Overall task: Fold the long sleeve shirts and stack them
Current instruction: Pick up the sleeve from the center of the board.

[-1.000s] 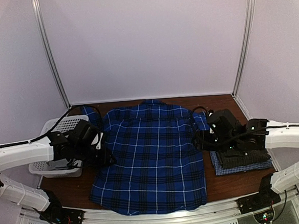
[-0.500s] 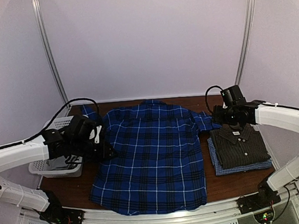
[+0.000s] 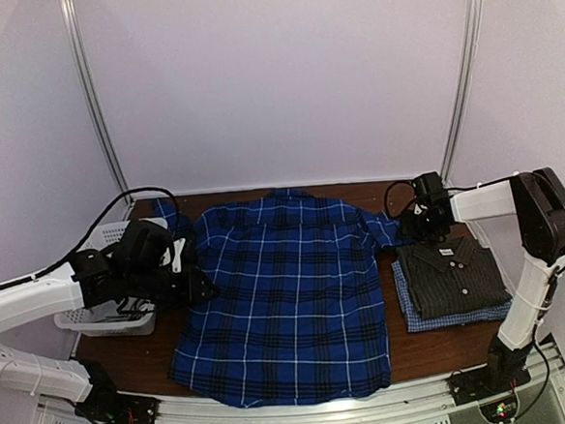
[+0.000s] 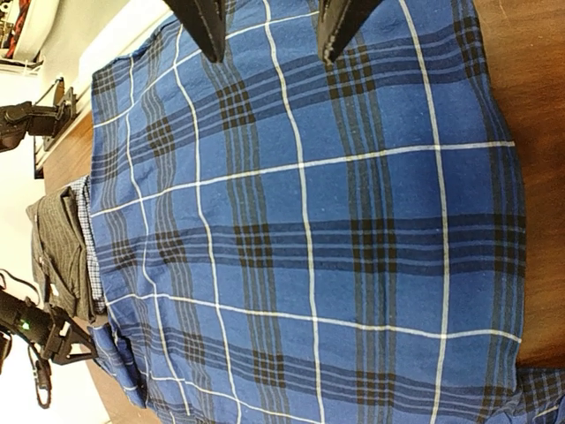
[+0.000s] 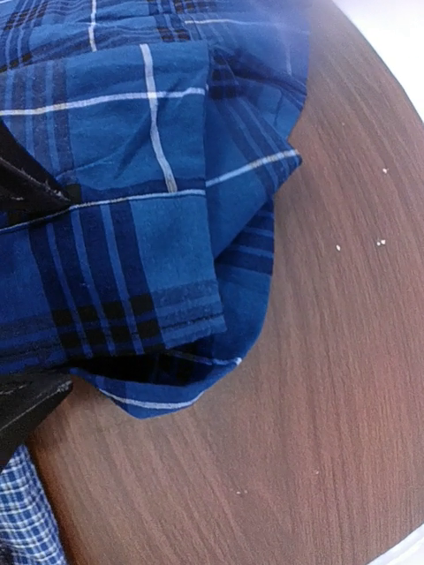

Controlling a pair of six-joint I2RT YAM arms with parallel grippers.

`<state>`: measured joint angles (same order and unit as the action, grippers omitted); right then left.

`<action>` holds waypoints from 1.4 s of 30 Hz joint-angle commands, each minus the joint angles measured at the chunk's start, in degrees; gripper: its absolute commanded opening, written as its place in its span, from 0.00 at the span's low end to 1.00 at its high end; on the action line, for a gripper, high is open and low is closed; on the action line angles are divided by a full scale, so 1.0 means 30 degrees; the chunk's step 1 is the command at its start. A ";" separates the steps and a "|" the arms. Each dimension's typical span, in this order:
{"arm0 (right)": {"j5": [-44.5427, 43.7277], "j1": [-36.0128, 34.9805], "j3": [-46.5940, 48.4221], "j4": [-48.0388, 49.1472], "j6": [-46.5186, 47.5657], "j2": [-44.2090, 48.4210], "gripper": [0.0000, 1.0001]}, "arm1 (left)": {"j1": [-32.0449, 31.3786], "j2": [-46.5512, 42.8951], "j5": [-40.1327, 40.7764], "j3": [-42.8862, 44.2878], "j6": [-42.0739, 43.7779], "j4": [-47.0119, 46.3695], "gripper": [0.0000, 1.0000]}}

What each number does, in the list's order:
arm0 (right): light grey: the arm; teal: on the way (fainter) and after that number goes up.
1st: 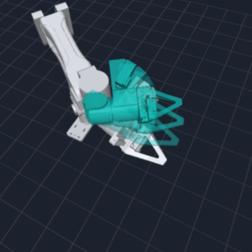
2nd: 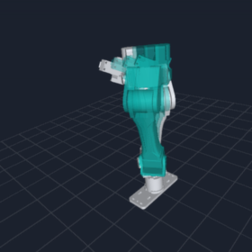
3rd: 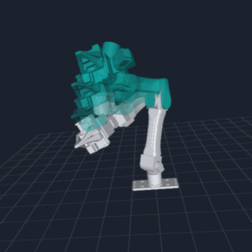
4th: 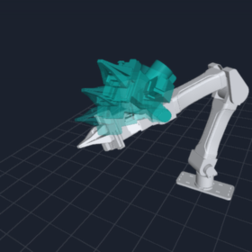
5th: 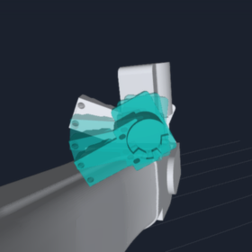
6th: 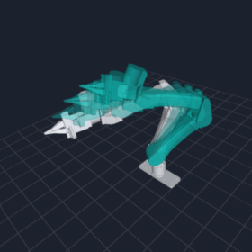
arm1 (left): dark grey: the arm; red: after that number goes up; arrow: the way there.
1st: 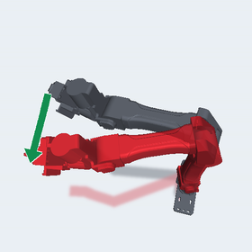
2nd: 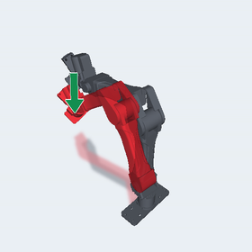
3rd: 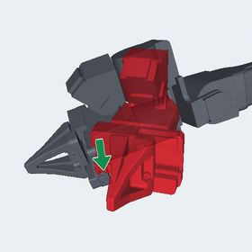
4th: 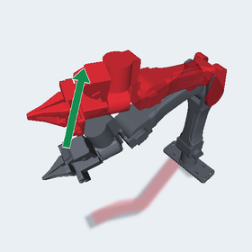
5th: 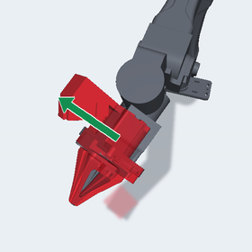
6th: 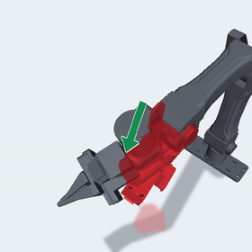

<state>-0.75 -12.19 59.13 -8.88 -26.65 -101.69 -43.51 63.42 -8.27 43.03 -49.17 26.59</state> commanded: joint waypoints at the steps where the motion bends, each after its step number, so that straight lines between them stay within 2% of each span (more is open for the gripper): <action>1: 0.1138 0.0541 0.1134 0.0979 0.0333 -0.1029 0.63 | -0.0029 -0.0502 -0.0303 -0.0460 -0.0290 -0.0718 0.37; 6: 0.1727 0.0539 0.1121 0.1168 0.0122 -0.1493 0.61 | -0.0029 -0.0446 -0.0277 -0.0557 -0.0497 -0.0733 0.37; 14: 0.2600 0.0521 0.0642 0.1686 0.0189 -0.1513 0.44 | -0.0020 -0.0096 -0.0390 -0.0543 -0.0565 -0.0982 0.37; 21: 0.3014 0.0535 0.1181 0.1513 0.0415 -0.2350 0.43 | -0.0033 0.0042 -0.0467 -0.0659 -0.0639 -0.1236 0.36; 25: 0.3170 0.0517 0.1499 0.1446 0.0390 -0.2644 0.34 | -0.0056 -0.0037 -0.0437 -0.0713 -0.0639 -0.1235 0.36; 30: 0.3130 0.0517 0.1784 0.1241 0.0389 -0.2354 0.13 | -0.0036 -0.0092 -0.0427 -0.0799 -0.0660 -0.1236 0.36; 34: 0.3079 0.0491 0.2077 0.0811 0.0417 -0.1697 0.01 | -0.0053 -0.0018 -0.0437 -0.0808 -0.0653 -0.1313 0.36; 42: 0.2869 -0.0117 0.2274 0.0226 0.0448 0.0688 0.00 | -0.0056 0.0439 -0.0635 -0.0752 -0.0584 -0.1833 0.36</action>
<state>8.56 -11.29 64.20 -7.53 -25.63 -105.16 -43.51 63.77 -9.28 40.93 -50.72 24.53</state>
